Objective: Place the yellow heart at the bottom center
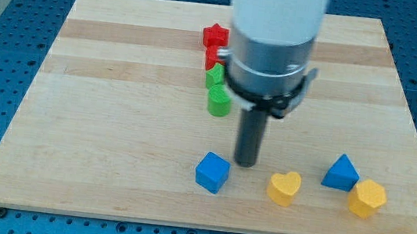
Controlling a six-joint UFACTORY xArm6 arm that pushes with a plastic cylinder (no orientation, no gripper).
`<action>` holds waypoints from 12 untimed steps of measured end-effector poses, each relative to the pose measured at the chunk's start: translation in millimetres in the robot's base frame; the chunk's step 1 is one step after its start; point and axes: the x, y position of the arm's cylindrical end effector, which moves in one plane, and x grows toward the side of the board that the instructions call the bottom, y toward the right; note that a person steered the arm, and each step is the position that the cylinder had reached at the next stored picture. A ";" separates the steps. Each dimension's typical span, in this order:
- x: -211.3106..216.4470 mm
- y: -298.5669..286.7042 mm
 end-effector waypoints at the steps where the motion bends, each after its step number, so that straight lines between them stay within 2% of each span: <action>1: -33.9 56.5; 3: -37.2 73.6; 4: 17.1 69.2; 5: 53.8 69.2; 8: 66.4 68.2; 9: 30.4 68.2; 10: 26.9 68.2; 12: 91.3 63.3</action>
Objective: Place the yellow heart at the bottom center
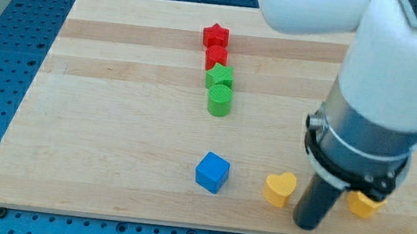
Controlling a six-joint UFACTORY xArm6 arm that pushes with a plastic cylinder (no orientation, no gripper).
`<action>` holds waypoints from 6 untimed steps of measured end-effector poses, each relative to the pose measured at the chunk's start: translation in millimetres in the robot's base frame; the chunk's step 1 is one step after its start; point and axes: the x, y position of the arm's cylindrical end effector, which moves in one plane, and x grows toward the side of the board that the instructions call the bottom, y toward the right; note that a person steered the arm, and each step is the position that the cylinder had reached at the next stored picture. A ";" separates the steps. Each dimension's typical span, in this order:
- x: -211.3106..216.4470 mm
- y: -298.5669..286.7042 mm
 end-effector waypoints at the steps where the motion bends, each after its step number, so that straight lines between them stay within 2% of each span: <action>1: 2.0 0.0; 2: -9.0 4.5; 3: -61.7 8.4; 4: -77.9 8.4; 6: -43.7 -13.8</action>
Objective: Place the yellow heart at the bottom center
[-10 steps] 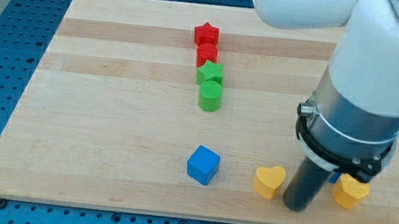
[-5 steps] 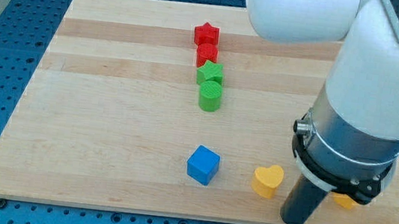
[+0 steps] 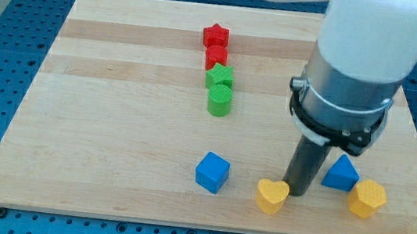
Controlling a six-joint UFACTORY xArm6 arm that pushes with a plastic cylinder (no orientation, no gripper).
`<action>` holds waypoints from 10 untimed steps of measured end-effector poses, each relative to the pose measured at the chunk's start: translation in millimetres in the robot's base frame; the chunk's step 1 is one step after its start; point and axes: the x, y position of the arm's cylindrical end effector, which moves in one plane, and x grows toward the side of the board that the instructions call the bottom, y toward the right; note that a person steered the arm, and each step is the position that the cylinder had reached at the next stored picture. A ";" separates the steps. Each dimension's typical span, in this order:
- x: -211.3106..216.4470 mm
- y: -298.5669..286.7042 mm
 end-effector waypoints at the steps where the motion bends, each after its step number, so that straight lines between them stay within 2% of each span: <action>1: 9.3 -6.0; 4: 11.9 8.5; 5: 23.3 27.8; 7: 45.3 25.3; 9: 45.3 25.3; 10: 28.9 16.0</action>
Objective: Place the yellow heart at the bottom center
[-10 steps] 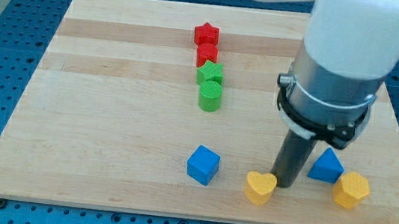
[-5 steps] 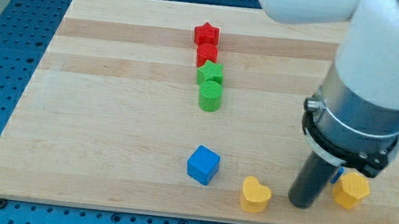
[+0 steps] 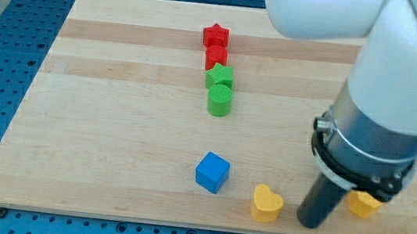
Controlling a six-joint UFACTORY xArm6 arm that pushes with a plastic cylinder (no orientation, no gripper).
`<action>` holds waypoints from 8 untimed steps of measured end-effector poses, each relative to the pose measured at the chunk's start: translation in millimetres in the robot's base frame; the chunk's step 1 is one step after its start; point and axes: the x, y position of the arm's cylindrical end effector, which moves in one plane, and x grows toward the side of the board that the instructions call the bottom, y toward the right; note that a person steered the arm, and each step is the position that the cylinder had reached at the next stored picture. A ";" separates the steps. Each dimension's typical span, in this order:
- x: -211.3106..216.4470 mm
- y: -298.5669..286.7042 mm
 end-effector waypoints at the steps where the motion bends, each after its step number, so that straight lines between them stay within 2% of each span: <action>1: -1.2 -3.0; 3: -1.0 -14.7; 7: -1.0 -75.2; 8: -7.3 -47.0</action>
